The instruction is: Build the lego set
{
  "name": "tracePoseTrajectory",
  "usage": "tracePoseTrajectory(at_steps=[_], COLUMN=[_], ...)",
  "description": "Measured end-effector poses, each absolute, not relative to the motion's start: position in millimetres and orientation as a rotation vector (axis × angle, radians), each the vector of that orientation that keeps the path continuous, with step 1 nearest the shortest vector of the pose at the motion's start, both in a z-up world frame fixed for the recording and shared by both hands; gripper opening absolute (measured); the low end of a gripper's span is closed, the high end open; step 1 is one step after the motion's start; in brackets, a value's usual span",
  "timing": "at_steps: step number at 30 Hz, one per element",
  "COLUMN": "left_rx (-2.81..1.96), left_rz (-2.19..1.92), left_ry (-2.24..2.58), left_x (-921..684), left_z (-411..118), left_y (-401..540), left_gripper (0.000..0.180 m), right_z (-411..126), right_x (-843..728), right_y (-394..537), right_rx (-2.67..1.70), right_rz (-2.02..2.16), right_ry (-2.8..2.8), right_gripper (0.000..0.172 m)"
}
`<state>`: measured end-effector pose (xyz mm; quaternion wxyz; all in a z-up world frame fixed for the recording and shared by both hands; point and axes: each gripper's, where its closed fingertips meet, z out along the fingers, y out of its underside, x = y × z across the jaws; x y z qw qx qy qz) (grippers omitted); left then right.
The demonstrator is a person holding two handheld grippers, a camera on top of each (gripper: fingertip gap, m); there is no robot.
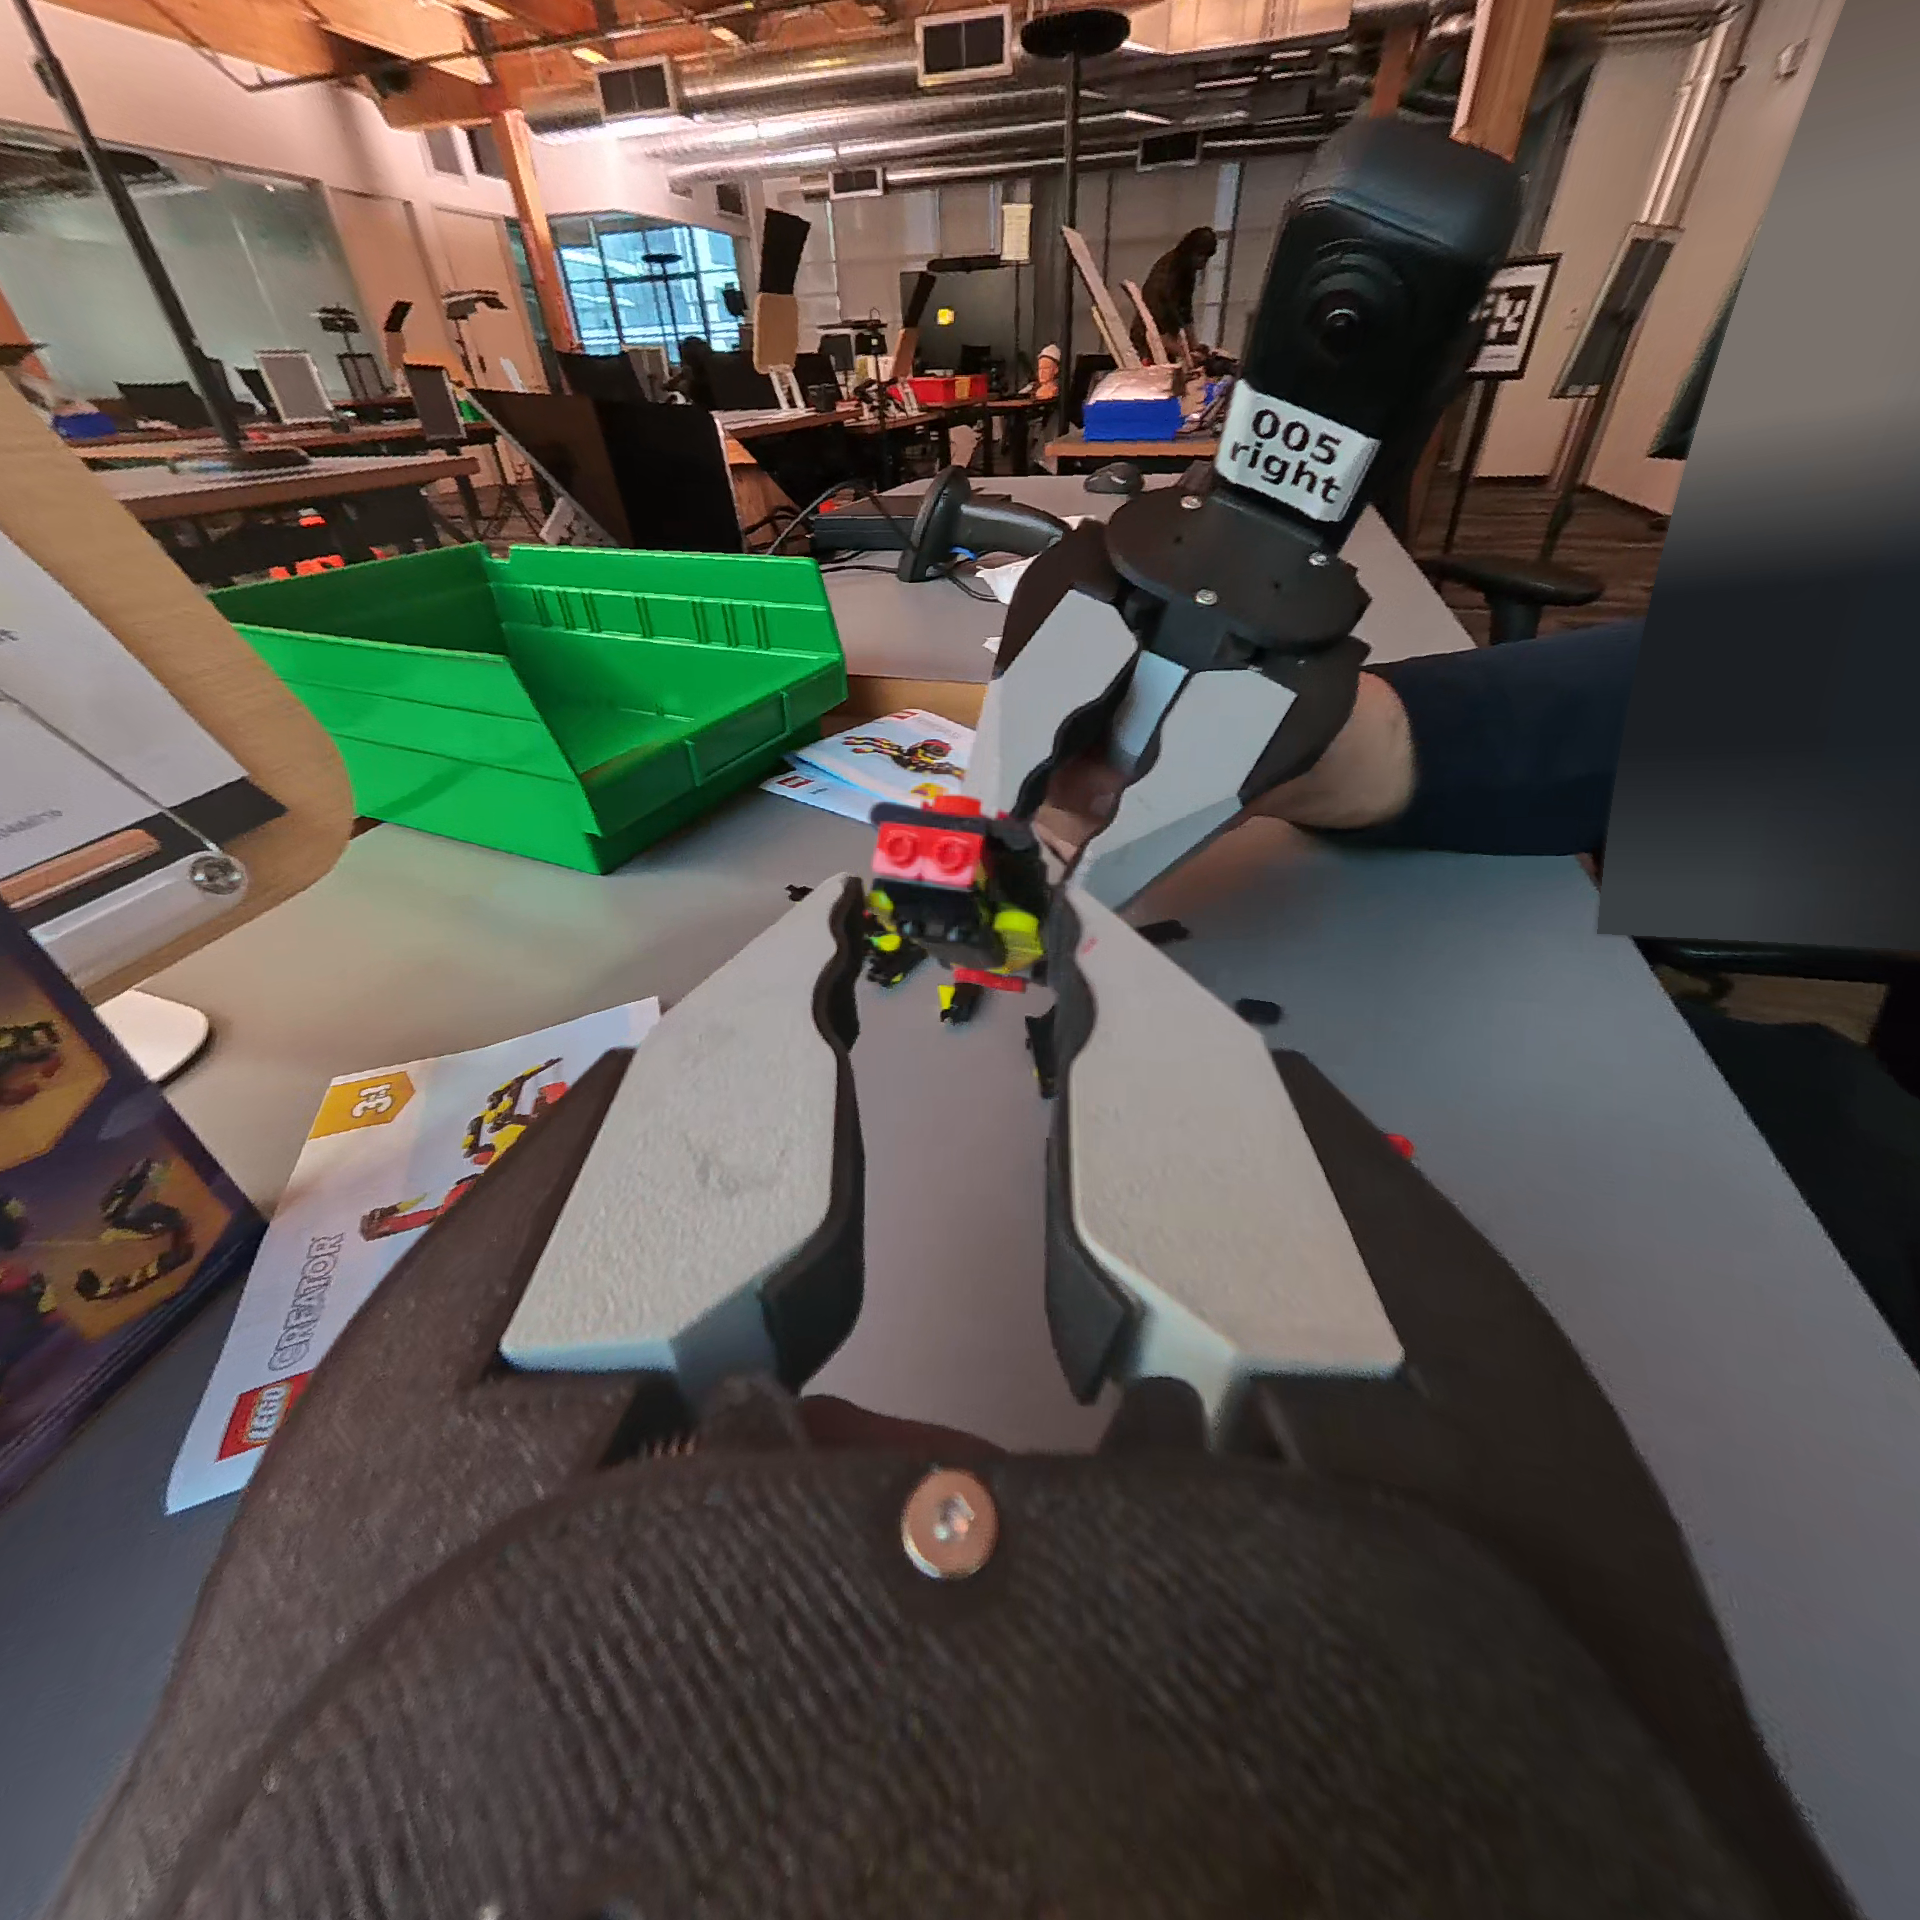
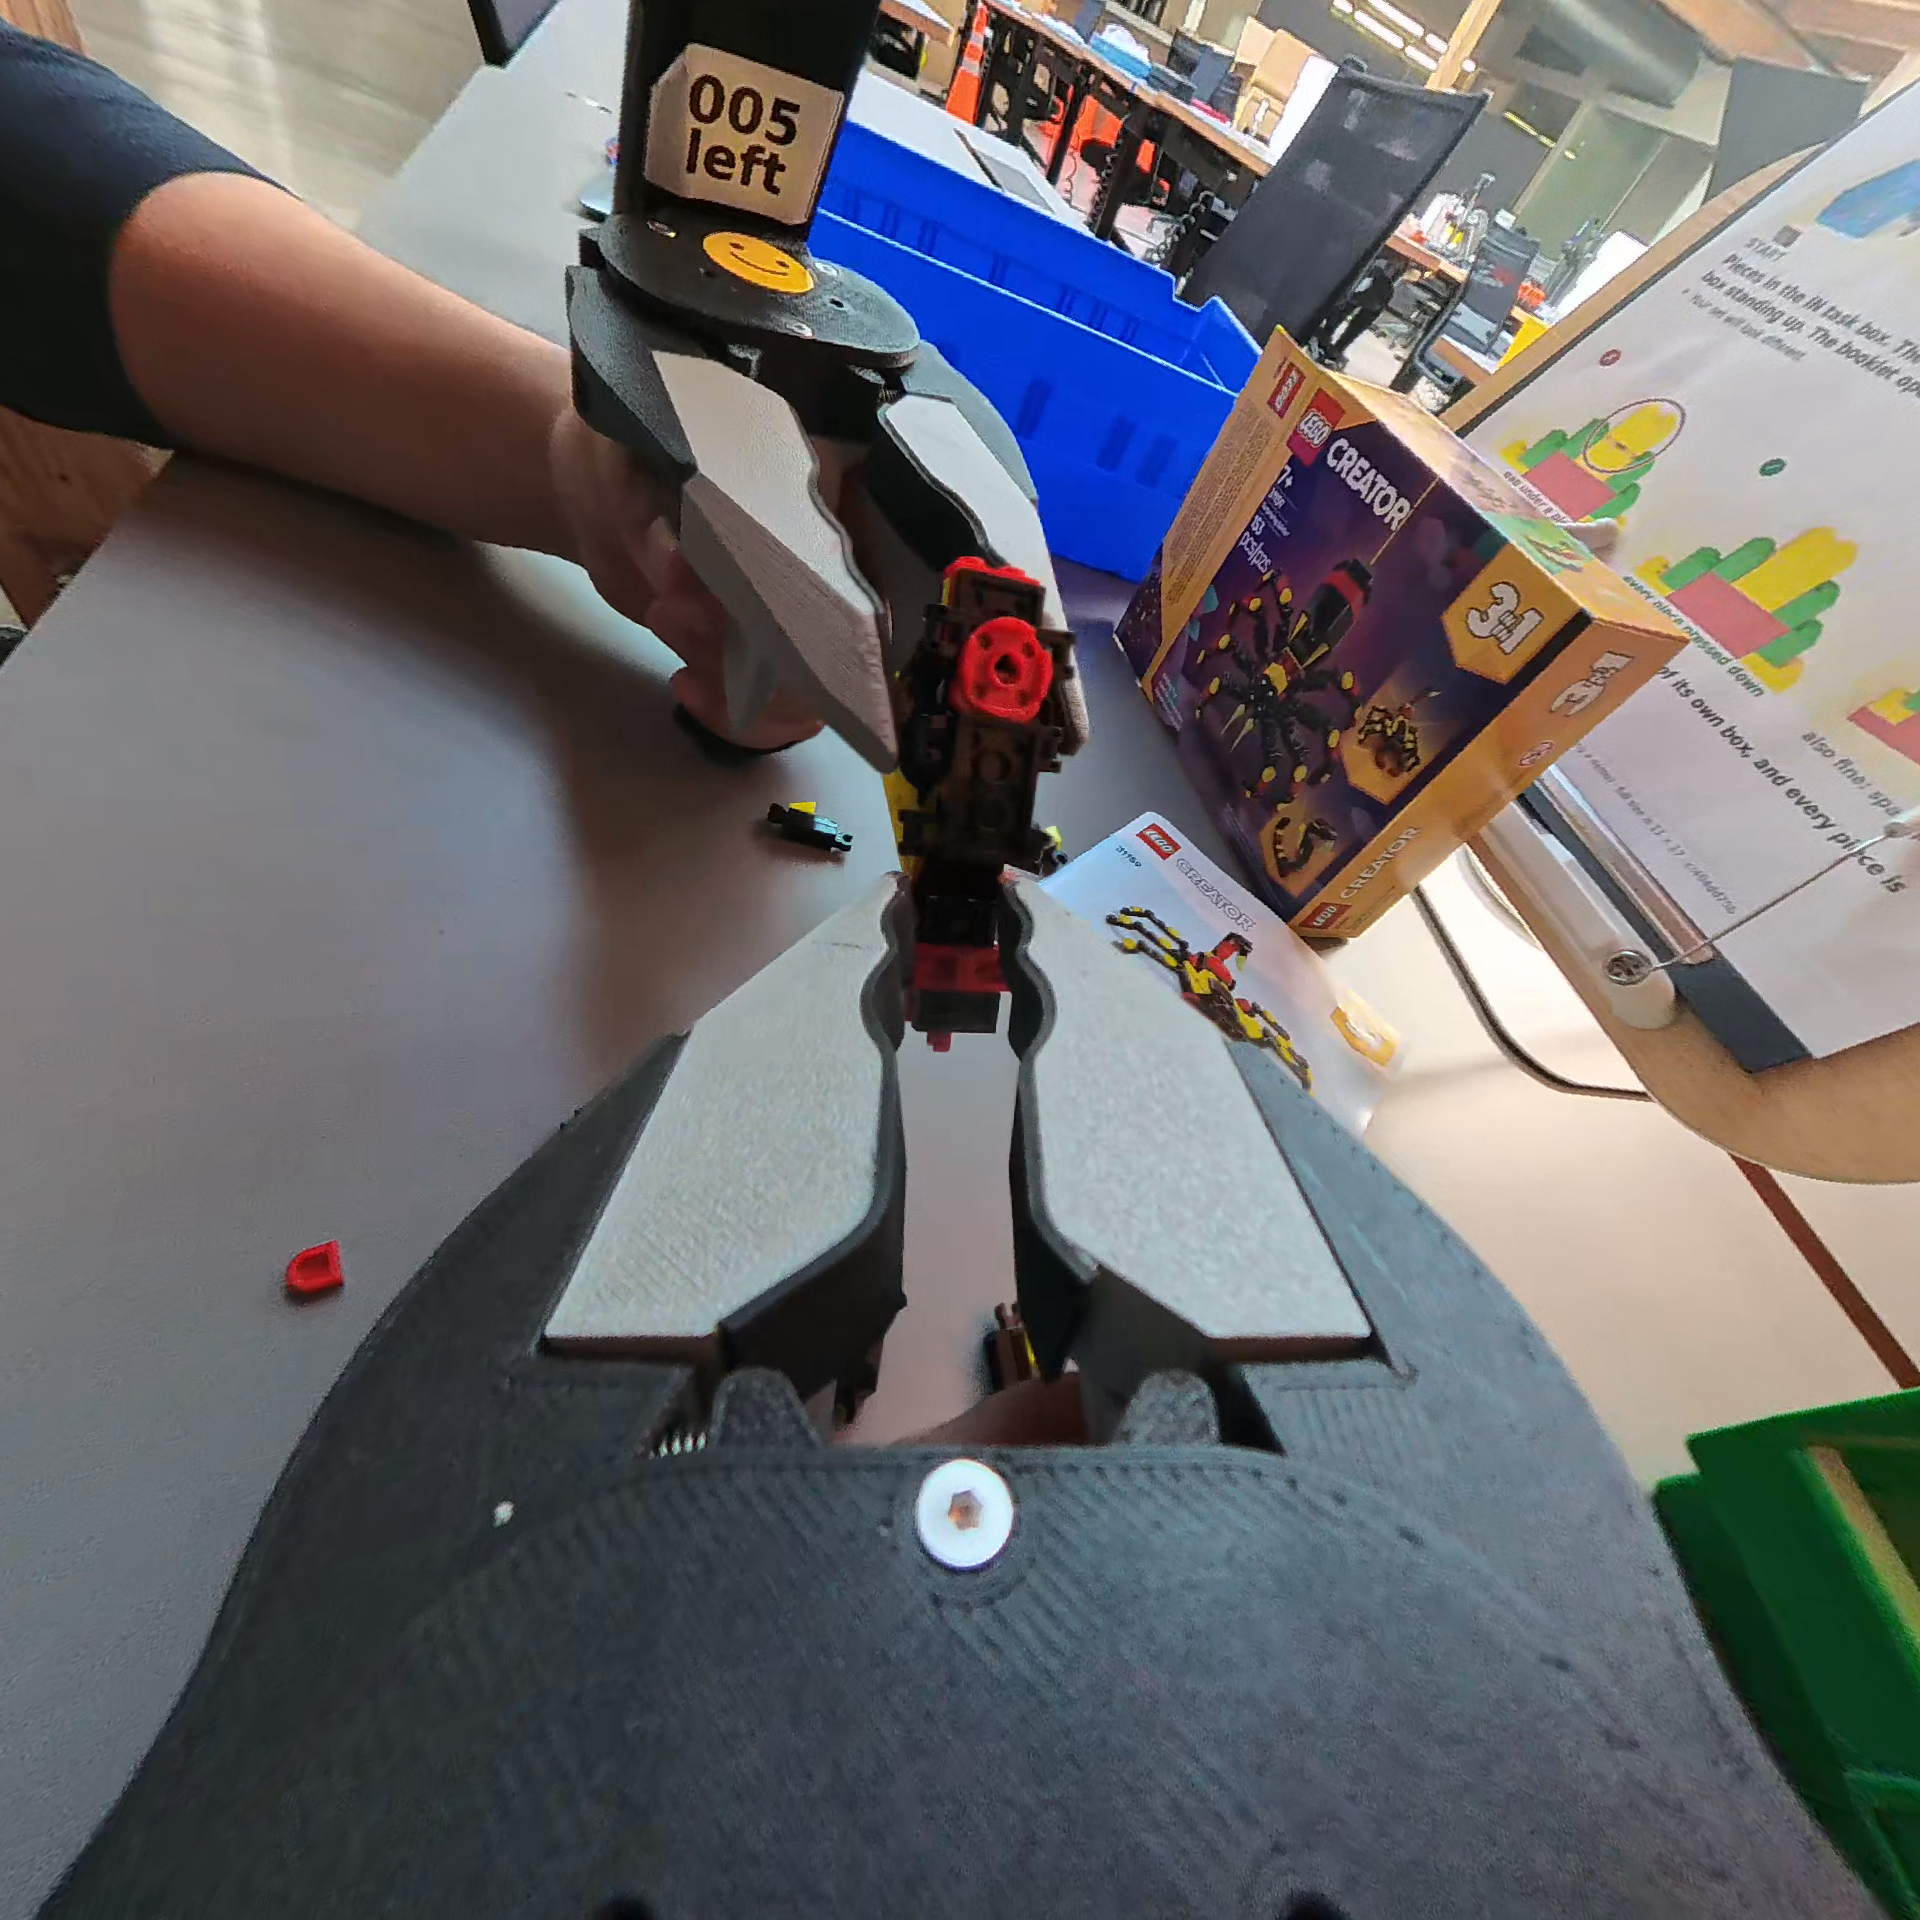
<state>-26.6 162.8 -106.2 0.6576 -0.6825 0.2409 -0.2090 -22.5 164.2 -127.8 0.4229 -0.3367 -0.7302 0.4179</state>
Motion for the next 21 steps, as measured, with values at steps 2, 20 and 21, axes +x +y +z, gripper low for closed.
tracePoseTrajectory(at_steps=[2, 20, 21], left_rx=[-1.547, -1.639, -1.635], left_rz=[-0.475, -0.439, -0.441], left_ry=[0.553, 0.567, 0.59], left_x=[-27.1, -31.3, -27.8], left_z=[-106.6, -118.8, -119.3], left_y=[162.5, 168.4, 166.6], left_gripper=[0.032, 0.032, 0.032], right_z=[-129.3, -112.5, -113.7], right_x=[-22.8, -28.1, -27.7], right_y=[163.5, 169.1, 167.4], right_rx=[-0.85, -0.883, -0.878], right_rz=[1.052, 1.072, 1.076], right_ry=[-1.833, -1.674, -1.68], right_gripper=[0.013, 0.011, 0.009])
